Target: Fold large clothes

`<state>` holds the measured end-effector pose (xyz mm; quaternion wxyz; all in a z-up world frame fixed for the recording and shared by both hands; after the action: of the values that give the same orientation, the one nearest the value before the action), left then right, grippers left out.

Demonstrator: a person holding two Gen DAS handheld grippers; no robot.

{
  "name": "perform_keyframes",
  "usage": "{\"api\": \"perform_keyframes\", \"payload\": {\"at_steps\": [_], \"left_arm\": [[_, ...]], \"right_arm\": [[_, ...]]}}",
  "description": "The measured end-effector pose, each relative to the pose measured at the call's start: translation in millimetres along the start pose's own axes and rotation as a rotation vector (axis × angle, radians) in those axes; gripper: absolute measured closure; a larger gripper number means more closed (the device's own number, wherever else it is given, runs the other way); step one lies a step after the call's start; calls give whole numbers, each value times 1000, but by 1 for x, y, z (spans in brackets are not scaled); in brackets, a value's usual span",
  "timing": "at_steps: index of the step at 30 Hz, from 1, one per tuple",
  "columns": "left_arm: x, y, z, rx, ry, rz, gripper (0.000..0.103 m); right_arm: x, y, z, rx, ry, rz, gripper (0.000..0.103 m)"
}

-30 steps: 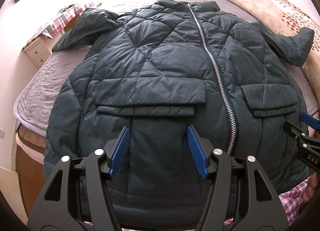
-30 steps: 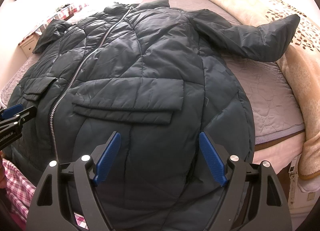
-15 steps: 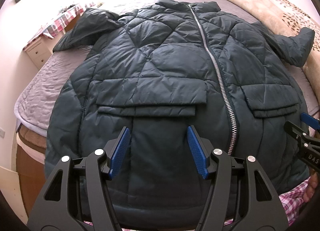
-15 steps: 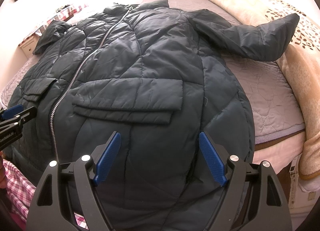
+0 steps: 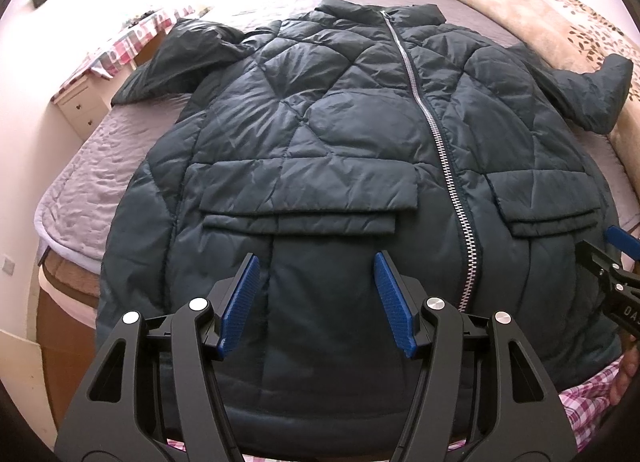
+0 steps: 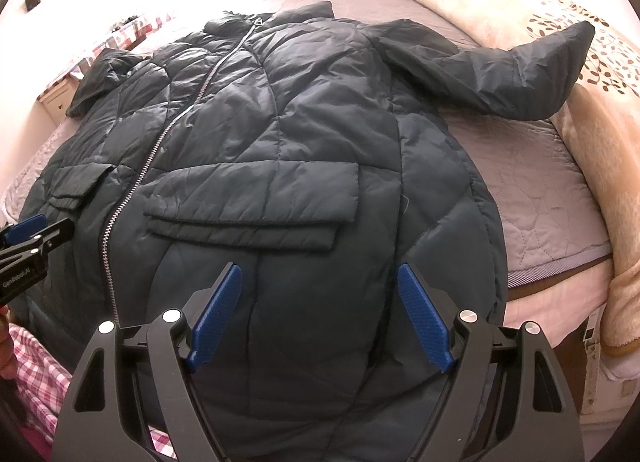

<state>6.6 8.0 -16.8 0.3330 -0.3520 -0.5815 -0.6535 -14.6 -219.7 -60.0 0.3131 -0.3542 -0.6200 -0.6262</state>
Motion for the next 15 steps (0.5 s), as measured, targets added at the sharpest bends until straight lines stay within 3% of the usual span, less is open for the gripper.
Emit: {"api": "perform_keyframes", "payload": {"at_steps": [15], "left_arm": [[-1, -1, -1, -6, 7, 5, 43]], "right_arm": [[0, 2, -4, -16, 8, -5, 24]]}}
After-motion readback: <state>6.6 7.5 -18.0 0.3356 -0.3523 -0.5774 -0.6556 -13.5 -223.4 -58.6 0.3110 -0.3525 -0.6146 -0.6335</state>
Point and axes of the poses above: each gripper's, at about its wrist camera, not at the fingertips, and x roughly against the way its jaws point, z to its left, y to its top, the point moved 2 cm from there along -x, roughly the way its jaws point
